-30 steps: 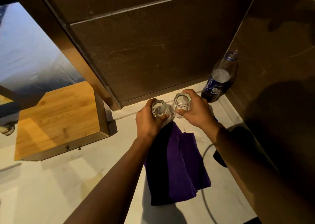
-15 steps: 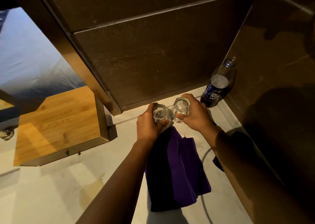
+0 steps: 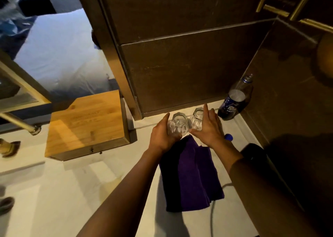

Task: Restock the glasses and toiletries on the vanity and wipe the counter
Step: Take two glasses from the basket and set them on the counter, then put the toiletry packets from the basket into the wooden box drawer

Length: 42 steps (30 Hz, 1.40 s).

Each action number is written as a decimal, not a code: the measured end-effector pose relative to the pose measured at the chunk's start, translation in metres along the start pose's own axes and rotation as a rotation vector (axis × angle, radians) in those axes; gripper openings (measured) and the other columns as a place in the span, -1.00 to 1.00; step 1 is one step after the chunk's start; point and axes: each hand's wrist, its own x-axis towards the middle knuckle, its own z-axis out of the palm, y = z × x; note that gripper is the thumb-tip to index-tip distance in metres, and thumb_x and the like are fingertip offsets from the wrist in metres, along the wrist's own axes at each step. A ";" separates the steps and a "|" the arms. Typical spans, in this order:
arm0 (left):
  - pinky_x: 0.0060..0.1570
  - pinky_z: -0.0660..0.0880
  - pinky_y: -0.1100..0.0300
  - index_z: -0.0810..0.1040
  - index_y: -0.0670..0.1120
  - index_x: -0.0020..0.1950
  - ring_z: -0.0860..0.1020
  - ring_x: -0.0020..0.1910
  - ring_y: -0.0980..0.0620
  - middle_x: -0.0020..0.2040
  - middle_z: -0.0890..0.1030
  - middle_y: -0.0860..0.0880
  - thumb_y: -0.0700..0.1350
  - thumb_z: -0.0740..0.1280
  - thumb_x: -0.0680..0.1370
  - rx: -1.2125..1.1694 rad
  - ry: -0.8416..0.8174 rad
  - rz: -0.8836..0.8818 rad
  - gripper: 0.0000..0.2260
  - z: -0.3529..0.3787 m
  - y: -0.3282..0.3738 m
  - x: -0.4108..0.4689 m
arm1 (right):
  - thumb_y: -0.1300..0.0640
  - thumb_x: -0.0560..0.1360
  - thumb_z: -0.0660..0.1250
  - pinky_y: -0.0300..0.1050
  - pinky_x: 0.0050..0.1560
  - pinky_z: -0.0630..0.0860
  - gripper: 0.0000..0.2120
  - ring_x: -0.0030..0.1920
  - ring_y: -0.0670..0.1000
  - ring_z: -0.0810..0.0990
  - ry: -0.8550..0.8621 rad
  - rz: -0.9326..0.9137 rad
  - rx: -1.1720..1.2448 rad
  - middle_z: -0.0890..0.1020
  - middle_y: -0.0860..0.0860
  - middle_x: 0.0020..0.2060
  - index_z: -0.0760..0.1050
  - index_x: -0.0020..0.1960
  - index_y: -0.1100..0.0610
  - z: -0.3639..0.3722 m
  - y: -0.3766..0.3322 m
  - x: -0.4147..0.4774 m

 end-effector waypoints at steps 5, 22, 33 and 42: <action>0.31 0.45 0.03 0.32 0.05 0.52 0.50 0.37 -0.11 0.43 0.50 -0.07 0.13 0.42 0.51 0.103 -0.066 0.038 -0.38 -0.023 -0.027 -0.049 | -0.11 0.44 0.44 0.16 0.52 0.19 -0.10 0.54 0.25 0.12 0.103 -0.090 -0.082 0.07 0.20 0.56 0.00 0.59 0.04 0.011 0.004 -0.042; 0.10 0.53 0.34 0.59 0.04 0.28 0.63 0.08 0.16 0.11 0.68 0.06 0.15 0.34 0.56 -0.136 -0.388 -0.113 -0.66 -0.048 -0.212 -0.352 | 0.04 0.49 0.44 -0.06 0.00 0.60 -0.86 -0.17 -0.02 0.67 -0.407 0.095 0.679 0.73 0.04 -0.20 0.68 -0.08 0.10 0.107 -0.033 -0.333; 0.11 0.36 0.25 0.48 -0.15 0.38 0.45 0.37 -0.12 0.40 0.47 -0.14 0.10 0.24 0.62 -0.317 -0.376 -0.820 -0.56 0.012 -0.402 -0.569 | 0.13 0.62 0.26 -0.30 0.20 0.35 -0.60 0.25 0.02 0.45 -1.027 0.218 0.199 0.47 0.21 0.38 0.42 0.40 0.29 0.286 0.013 -0.505; -0.06 0.47 0.25 0.66 -0.11 0.13 0.59 0.01 0.07 0.06 0.66 -0.05 -0.12 0.32 0.60 -0.753 -0.105 -0.955 -0.83 0.036 -0.442 -0.636 | -0.13 0.59 0.24 0.04 0.46 0.30 -0.52 0.41 0.16 0.41 -0.979 0.220 0.018 0.41 0.08 0.45 0.41 0.44 0.06 0.318 -0.012 -0.520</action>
